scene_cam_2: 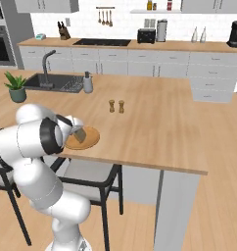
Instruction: Start the toaster. Once the lever pops up, take the bread to the plate on the dining counter.
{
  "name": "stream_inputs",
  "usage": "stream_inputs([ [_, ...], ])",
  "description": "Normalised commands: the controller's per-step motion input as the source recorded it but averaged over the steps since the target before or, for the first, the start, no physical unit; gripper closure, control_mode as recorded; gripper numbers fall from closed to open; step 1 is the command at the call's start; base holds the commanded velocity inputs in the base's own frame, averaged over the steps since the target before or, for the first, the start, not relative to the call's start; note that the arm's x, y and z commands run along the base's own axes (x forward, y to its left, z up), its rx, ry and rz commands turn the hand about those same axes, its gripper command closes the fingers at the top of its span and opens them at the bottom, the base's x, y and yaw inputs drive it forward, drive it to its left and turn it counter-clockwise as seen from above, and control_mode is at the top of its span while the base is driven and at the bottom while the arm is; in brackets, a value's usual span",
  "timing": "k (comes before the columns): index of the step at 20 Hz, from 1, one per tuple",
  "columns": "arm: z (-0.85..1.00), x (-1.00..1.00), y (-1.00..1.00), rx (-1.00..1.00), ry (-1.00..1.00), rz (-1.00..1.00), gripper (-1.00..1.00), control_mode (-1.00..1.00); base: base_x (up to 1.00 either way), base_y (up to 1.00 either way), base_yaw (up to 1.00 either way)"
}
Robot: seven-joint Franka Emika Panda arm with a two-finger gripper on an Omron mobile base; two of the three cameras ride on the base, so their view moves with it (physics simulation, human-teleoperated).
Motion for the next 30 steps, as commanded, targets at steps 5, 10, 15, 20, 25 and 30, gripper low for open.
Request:
stream_inputs([
  [5, 0.00, 0.08, -0.07, 0.06, 0.00, 0.00, -1.00, -1.00, 0.00, 0.00, 0.00],
  [10, 0.06, 0.15, -0.08, 0.07, 0.00, 0.00, -1.00, -1.00, 0.00, 0.00, 0.00],
  [15, 0.41, 0.05, 0.00, 0.05, 0.00, -0.01, -1.00, -1.00, 0.00, 0.00, 0.00],
  [20, 0.63, -0.01, 0.00, 0.04, 0.00, -0.04, -1.00, -1.00, 0.00, 0.00, 0.00],
  [25, 0.87, 0.00, -0.23, 0.08, 0.00, -0.08, -1.00, -1.00, 0.00, 0.00, 0.00],
  [30, 0.84, 0.00, -0.16, 0.07, 0.00, -0.09, -1.00, -1.00, 0.00, 0.00, 0.00],
])
